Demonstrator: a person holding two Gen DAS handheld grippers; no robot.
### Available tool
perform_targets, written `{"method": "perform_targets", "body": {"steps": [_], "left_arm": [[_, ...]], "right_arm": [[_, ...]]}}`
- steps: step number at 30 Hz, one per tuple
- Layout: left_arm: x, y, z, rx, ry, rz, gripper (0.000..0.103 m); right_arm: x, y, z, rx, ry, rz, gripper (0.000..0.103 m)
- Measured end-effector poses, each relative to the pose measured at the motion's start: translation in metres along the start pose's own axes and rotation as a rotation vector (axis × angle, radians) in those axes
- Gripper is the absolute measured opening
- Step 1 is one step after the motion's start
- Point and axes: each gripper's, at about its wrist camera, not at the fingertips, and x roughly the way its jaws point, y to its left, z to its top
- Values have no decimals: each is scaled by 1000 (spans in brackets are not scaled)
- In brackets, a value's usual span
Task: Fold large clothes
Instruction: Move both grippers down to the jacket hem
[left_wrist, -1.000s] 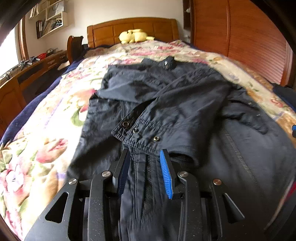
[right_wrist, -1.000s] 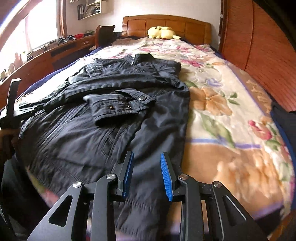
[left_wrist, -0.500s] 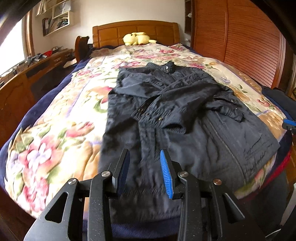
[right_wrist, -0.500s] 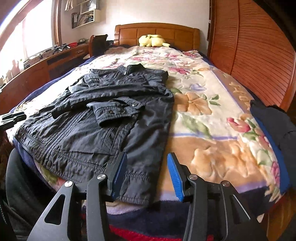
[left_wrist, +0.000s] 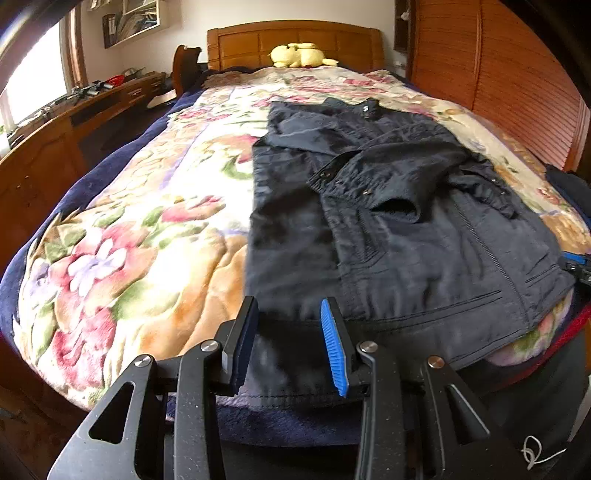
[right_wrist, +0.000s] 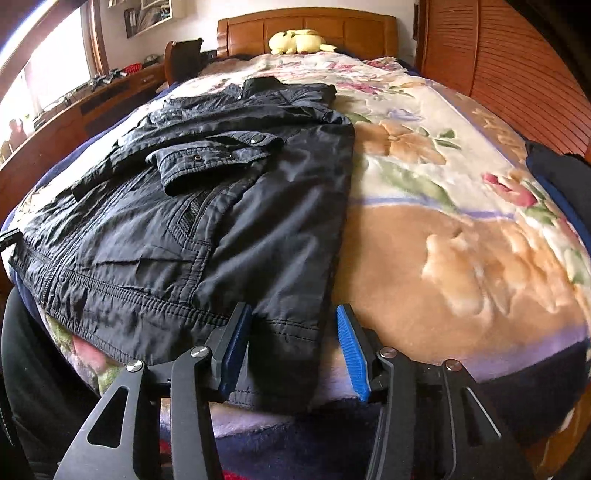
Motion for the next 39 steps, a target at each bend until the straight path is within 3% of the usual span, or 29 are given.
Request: {"method": "perform_targets", "body": {"steps": [13, 20, 29, 33, 36, 39], "left_arm": [[6, 12, -12, -56, 27, -29, 37], [5, 12, -14, -59, 24, -39, 37], [4, 13, -17, -60, 21, -47, 37], [3, 14, -19, -62, 17, -59, 37], [3, 16, -20, -66, 13, -72, 37], [4, 18, -21, -71, 8, -83, 37]], "right_arm": [[-3, 15, -9, -19, 5, -75, 60], [-8, -2, -8, 47, 5, 8, 60], [-19, -5, -7, -15, 7, -45, 60], [-14, -1, -12, -11, 24, -16, 59], [-13, 5, -13, -25, 32, 40, 52], [-8, 13, -16, -57, 41, 18, 52]]}}
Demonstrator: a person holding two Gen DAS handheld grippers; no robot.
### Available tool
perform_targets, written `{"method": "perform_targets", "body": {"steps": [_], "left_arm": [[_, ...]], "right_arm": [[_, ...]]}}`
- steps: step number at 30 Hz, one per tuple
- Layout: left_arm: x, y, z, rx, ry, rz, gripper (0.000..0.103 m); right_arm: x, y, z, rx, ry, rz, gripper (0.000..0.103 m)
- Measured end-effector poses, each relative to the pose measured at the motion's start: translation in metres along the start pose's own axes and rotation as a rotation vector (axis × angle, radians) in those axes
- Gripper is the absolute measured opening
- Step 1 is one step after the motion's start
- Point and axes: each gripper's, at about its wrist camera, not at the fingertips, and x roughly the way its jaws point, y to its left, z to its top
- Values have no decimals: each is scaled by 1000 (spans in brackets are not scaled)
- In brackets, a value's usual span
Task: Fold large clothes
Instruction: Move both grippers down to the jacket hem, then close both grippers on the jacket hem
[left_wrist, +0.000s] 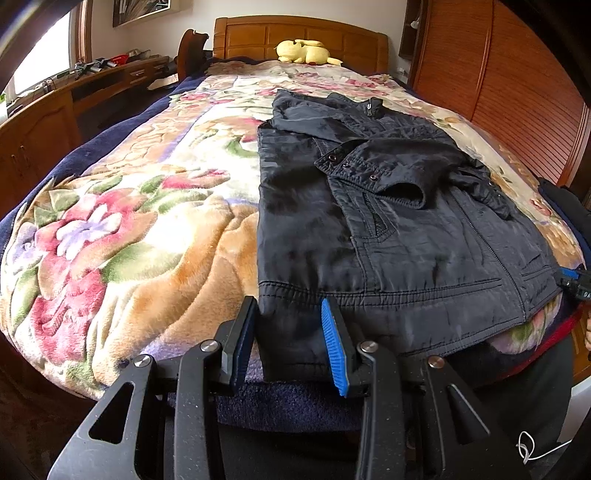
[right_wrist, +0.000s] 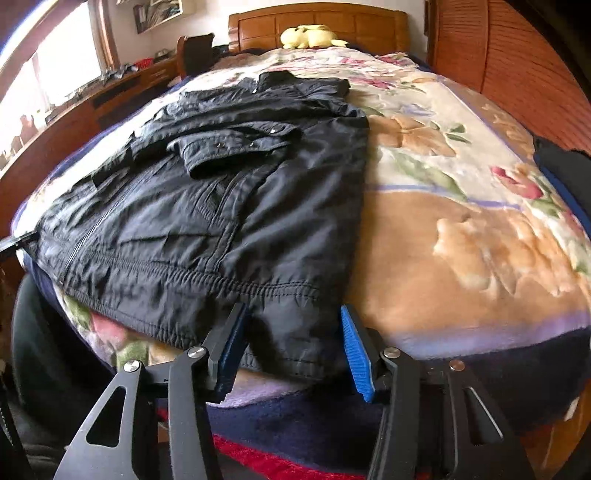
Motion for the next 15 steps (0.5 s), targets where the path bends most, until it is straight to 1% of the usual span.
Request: {"method": "perform_targets", "body": {"steps": [5, 8, 9, 11, 12, 13, 15], "left_arm": [[0, 2, -1, -13, -7, -9, 37], [-1, 1, -1, -1, -9, -4, 37], [-1, 0, -2, 5, -14, -1, 36], [-3, -1, -2, 22, -23, 9, 30], [-4, 0, -2, 25, -28, 14, 23], [-5, 2, 0, 15, -31, 11, 17], [-9, 7, 3, -10, -37, -10, 11]], "right_arm": [[4, -6, -2, 33, -5, 36, 51], [6, -8, -3, 29, -6, 44, 49], [6, -8, -3, 30, -6, 50, 44], [5, -9, -4, 39, -15, 71, 32], [3, -10, -4, 43, -22, 86, 25], [3, -8, -4, 46, -29, 90, 21], [1, -6, -4, 46, -45, 91, 15]]}}
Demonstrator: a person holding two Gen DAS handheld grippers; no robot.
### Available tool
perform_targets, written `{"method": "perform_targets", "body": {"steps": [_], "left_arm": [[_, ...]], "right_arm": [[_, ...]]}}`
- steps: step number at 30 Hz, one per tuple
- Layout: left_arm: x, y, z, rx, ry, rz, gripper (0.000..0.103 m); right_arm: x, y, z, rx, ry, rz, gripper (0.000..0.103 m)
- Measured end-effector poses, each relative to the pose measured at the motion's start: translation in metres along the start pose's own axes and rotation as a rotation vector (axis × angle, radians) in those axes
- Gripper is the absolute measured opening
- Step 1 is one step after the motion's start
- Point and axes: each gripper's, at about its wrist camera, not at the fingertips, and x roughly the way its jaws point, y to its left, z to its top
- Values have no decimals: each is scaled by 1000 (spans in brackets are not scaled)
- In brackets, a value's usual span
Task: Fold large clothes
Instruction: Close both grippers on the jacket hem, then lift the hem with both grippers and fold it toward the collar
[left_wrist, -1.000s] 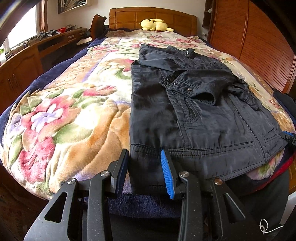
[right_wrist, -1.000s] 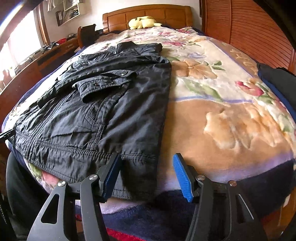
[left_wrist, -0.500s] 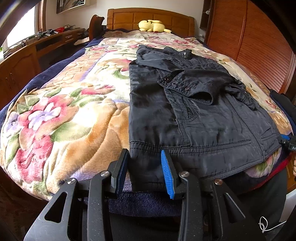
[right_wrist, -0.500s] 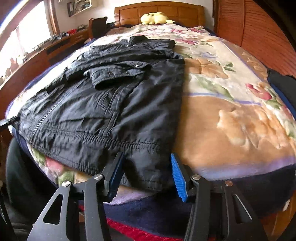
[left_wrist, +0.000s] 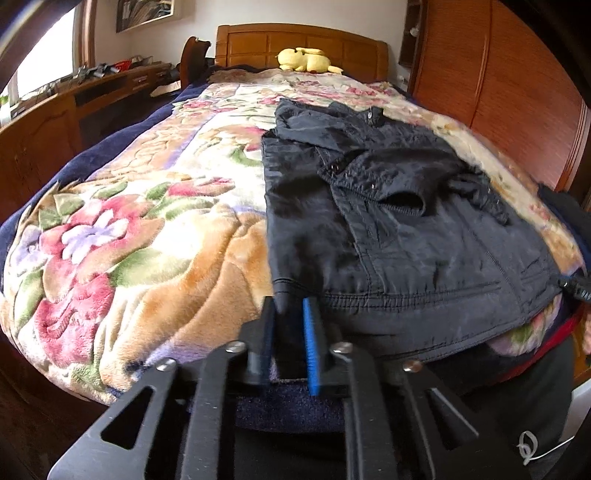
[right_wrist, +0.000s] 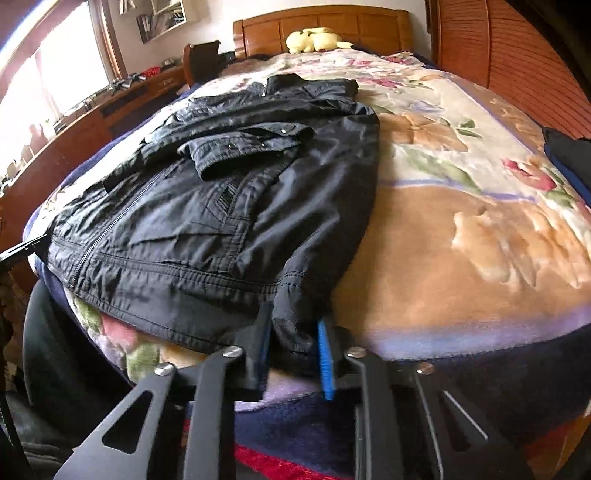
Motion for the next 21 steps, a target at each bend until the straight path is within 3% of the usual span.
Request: {"method": "perform_targets", "body": {"steps": [4, 14, 21], "left_arm": [[-19, -3, 11, -2, -57, -27, 6], [-70, -17, 58, 16, -235, -36, 5], [-113, -26, 72, 51, -334, -55, 5]], "right_arm": [[-20, 4, 5, -3, -72, -9, 11], [-81, 21, 26, -24, -243, -21, 8], [-126, 20, 18, -21, -354, -18, 7]]}}
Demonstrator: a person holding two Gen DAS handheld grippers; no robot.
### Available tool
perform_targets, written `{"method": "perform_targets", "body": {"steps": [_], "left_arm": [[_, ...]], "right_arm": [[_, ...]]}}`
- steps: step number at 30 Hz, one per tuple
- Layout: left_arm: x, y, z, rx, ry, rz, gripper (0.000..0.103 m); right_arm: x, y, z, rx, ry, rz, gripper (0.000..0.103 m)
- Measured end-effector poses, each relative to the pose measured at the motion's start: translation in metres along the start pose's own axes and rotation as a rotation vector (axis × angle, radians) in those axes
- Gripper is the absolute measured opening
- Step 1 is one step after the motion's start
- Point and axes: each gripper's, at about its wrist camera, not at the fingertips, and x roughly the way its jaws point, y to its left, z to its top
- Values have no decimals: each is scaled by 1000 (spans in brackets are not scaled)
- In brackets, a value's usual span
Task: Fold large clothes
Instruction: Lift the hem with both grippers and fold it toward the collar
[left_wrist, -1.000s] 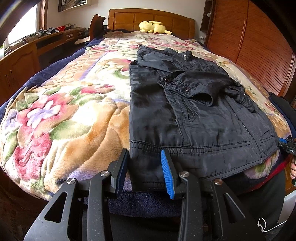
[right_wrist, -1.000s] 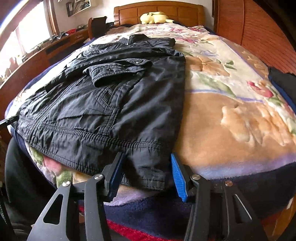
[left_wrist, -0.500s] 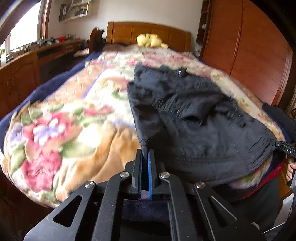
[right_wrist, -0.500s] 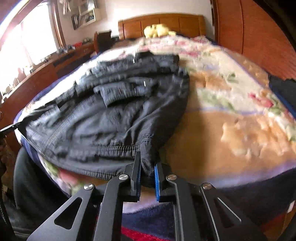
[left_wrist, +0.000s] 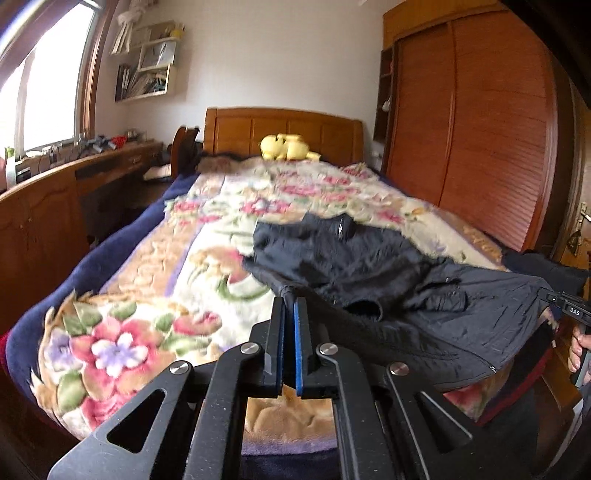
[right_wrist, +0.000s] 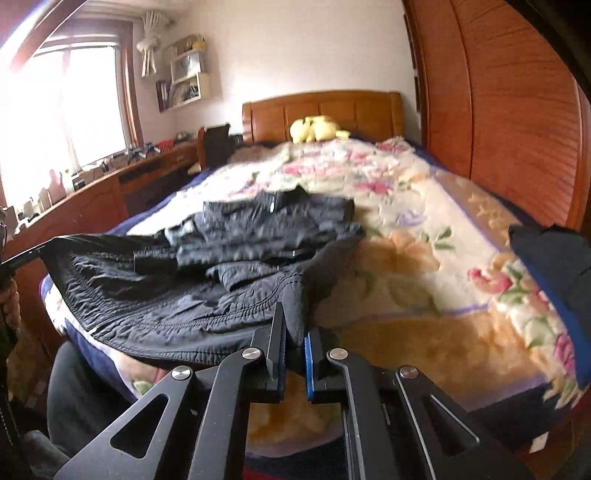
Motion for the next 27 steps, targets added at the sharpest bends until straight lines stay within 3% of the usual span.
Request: {"method": "perform_targets", "body": {"steps": [17, 21, 27], "left_arm": [[-90, -32, 23, 95, -167, -66, 5], [-80, -32, 12, 94, -134, -70, 5], [-32, -21, -14, 37, -28, -54, 5]], "right_arm": [[-102, -8, -5, -36, -164, 33, 5], [-84, -18, -22, -29, -137, 33, 5], [-38, -22, -50, -24, -34, 38, 5]]}}
